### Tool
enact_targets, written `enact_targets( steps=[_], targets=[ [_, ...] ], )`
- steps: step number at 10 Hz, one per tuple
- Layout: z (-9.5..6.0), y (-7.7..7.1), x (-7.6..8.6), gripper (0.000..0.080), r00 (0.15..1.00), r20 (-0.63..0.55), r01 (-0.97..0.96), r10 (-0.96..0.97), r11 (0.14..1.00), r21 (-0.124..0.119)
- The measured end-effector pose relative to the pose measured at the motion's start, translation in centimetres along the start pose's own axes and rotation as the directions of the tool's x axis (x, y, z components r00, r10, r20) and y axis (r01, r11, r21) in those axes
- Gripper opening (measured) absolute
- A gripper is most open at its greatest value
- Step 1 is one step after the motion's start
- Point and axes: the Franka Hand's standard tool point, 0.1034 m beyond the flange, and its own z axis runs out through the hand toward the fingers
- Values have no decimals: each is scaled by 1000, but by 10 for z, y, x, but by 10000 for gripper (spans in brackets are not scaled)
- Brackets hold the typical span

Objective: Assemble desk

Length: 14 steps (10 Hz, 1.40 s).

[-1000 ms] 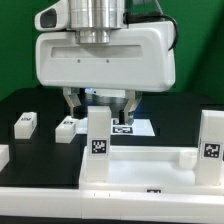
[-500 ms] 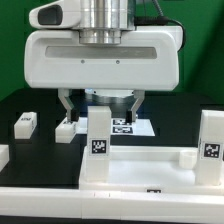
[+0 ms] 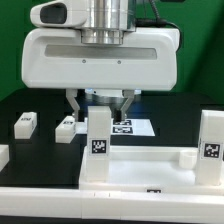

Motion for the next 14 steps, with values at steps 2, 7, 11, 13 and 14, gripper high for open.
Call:
enact_targets(
  steps=[2,7,11,13,14],
  targets=[
    [0,0,0,289,1000,0,0,0,1000,0],
    [1,1,0,289,948,-13,-317,317,948,15],
    [1,-1,-3,290,692,1,-721,722,692,22],
    [2,-1,-3,290,551,5,-834,834,551,21],
    [2,-3,-3,290,406,8,-914,914,406,19]
  ],
)
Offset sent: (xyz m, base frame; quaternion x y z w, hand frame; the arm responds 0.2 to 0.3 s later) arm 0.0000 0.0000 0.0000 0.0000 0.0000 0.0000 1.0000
